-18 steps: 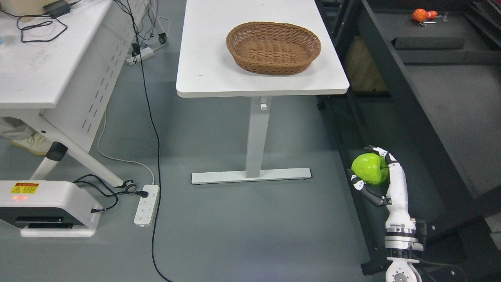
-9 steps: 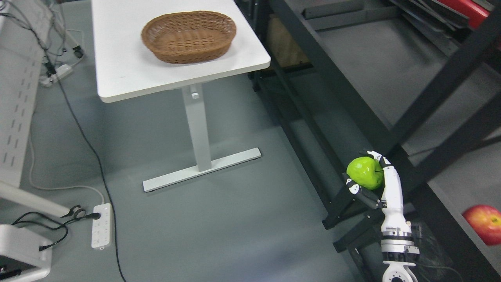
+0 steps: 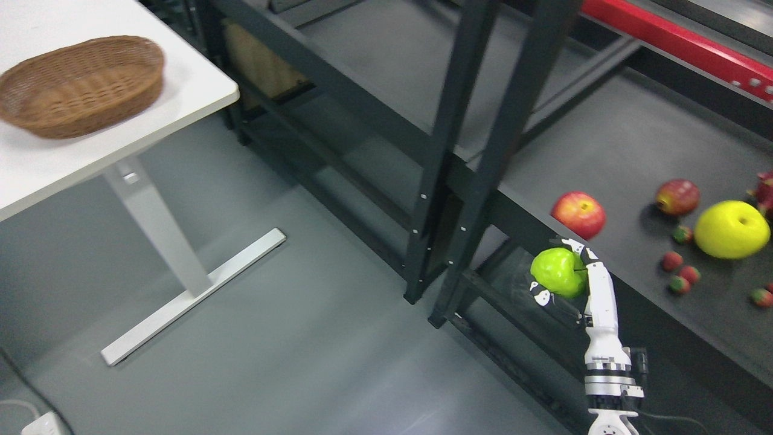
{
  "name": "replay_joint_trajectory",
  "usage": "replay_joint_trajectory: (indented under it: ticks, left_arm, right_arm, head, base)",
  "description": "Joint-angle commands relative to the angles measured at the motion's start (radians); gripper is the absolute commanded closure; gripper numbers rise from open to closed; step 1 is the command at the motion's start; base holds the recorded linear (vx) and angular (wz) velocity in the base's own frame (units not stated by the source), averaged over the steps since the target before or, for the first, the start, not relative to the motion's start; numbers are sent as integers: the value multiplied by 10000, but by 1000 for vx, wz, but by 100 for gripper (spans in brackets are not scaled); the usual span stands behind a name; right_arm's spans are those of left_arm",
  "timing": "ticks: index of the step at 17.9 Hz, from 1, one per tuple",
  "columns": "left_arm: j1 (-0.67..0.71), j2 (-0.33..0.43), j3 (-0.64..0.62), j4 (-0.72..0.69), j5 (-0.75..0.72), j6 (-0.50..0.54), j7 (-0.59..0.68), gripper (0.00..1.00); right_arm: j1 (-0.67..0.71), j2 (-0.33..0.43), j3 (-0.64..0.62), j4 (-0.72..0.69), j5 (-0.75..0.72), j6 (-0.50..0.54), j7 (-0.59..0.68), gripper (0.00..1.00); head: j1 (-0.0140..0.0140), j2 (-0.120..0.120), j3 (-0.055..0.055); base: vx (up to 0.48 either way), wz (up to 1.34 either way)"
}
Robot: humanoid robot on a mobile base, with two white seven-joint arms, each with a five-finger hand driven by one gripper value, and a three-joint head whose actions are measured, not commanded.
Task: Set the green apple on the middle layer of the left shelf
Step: 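Carry the apple in the right hand while turning toward the dark shelf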
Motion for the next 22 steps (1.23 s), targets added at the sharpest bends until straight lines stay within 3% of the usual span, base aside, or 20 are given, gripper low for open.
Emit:
replay_joint_trajectory:
  ticks: [1,10,14,22]
  left_arm:
    - [0,175,0,0,0,-4,8,0]
    - [0,175,0,0,0,-4,8,0]
    - [0,175,0,0,0,-4,8,0]
    - [0,175,0,0,0,-4,-7,0]
  right_arm:
    - [69,18,5,-1,-1,-21,-1,100]
    - [84,111,66,-1,14,9,-1,100]
    - [-84,95,5,-1,30,590,-1,100]
    - [-1785,-410,-501,320,183,1451,14,99]
  head:
    - [0,0,0]
    - [0,-1,0]
    - [0,-2,0]
    - [0,-2,0]
  base:
    - [-83,-1052]
    - [-39,-782]
    - [23,-295]
    - [91,-298]
